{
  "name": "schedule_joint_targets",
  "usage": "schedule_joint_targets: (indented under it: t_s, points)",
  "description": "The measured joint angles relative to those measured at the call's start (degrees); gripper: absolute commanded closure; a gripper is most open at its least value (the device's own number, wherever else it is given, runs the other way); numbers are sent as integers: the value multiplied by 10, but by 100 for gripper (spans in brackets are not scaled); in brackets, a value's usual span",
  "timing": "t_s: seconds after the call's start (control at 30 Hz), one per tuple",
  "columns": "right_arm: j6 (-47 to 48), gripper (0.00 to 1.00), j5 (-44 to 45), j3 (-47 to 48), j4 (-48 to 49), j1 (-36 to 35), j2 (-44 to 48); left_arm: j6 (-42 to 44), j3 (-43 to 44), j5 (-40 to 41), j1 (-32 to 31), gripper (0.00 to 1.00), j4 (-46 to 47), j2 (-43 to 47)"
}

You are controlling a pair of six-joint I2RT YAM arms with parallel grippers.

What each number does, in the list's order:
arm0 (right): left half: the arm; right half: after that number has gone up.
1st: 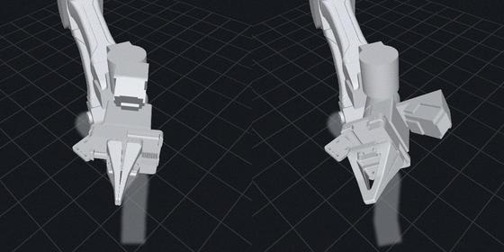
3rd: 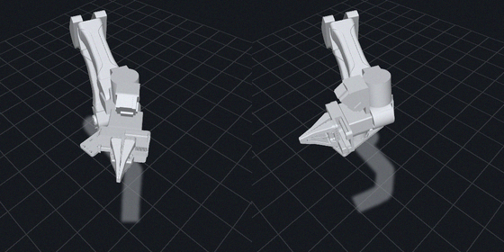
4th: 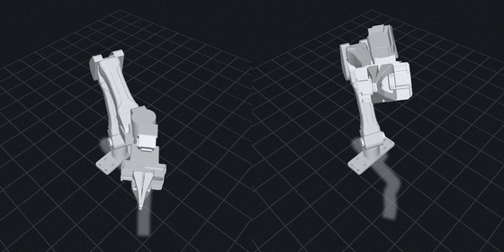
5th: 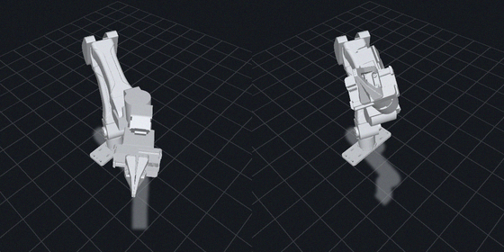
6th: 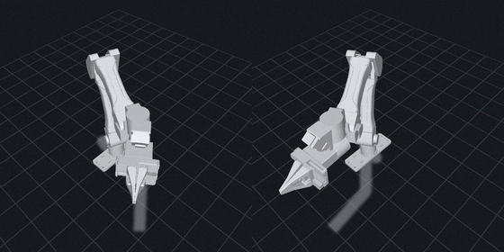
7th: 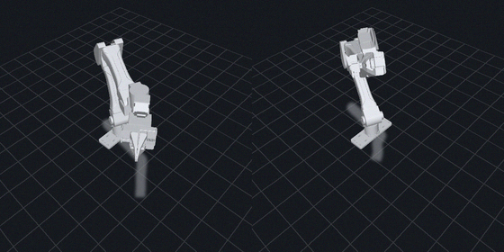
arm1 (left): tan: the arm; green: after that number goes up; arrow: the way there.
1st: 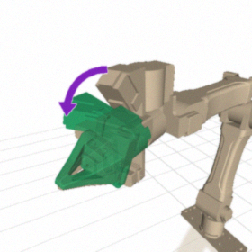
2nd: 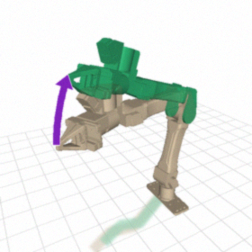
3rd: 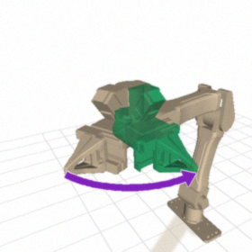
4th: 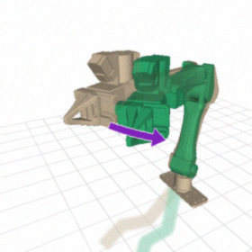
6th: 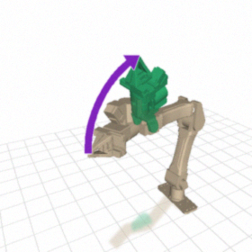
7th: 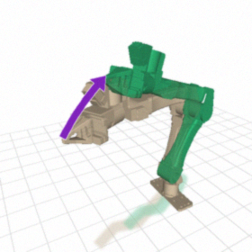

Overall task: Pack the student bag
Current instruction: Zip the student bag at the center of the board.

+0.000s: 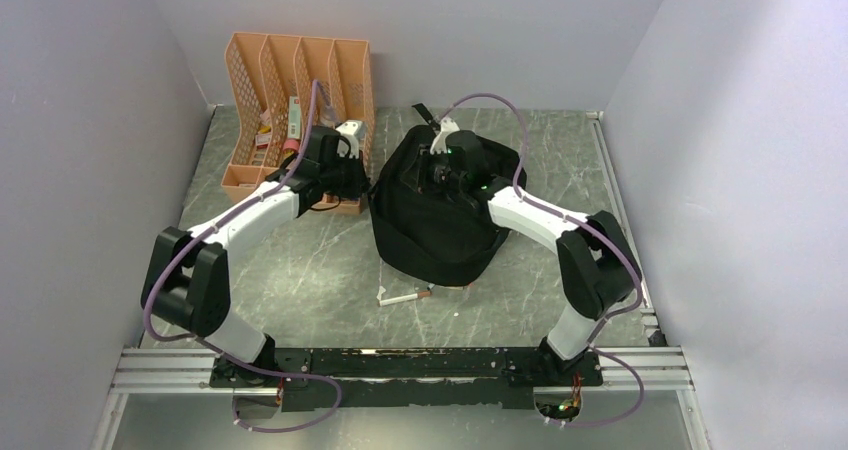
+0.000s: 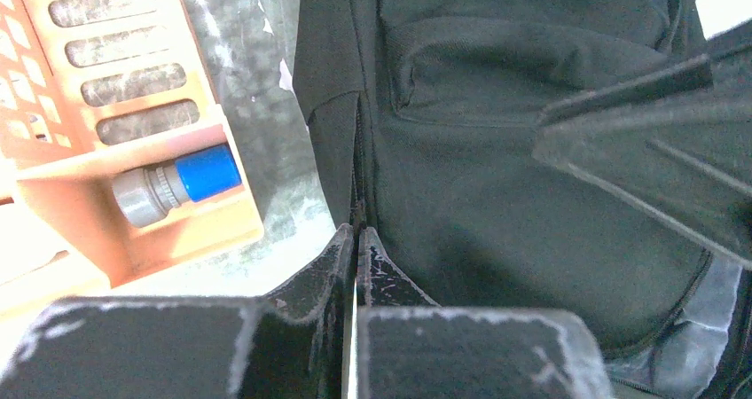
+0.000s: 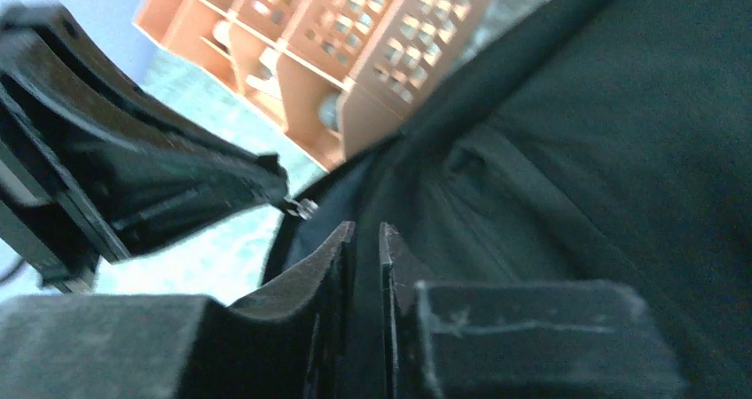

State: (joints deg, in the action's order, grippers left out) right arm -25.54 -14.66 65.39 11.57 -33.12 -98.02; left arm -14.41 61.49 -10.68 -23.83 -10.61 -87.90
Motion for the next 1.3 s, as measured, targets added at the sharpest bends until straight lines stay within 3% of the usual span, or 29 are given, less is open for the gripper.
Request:
schedule_joint_targets:
  t_s: [0.17, 0.33, 0.5, 0.77, 0.97, 1.03, 1.2, 1.3]
  points:
    - [14, 59, 80, -40, -65, 0, 47, -4, 11, 0, 0, 95, 4, -22]
    - [18, 57, 176, -81, -118, 11, 134, -4, 42, 0, 0, 95, 6, -38]
    - [16, 56, 213, -113, -146, 36, 205, 0, 96, 2, 0, 95, 9, -91]
    - [-7, 53, 242, -164, -181, 42, 247, 3, 172, 11, 0, 95, 9, -191]
    - [-31, 48, 290, -187, -212, 49, 275, 1, 221, 44, 3, 95, -2, -218]
    - [-42, 46, 309, -192, -221, 56, 286, -1, 227, 58, 5, 89, -4, -218]
    - [-72, 43, 329, -215, -241, 99, 303, -2, 212, 80, 7, 60, -3, -201]
    - [-82, 43, 314, -228, -255, 137, 303, 2, 189, 73, 9, 53, -3, -168]
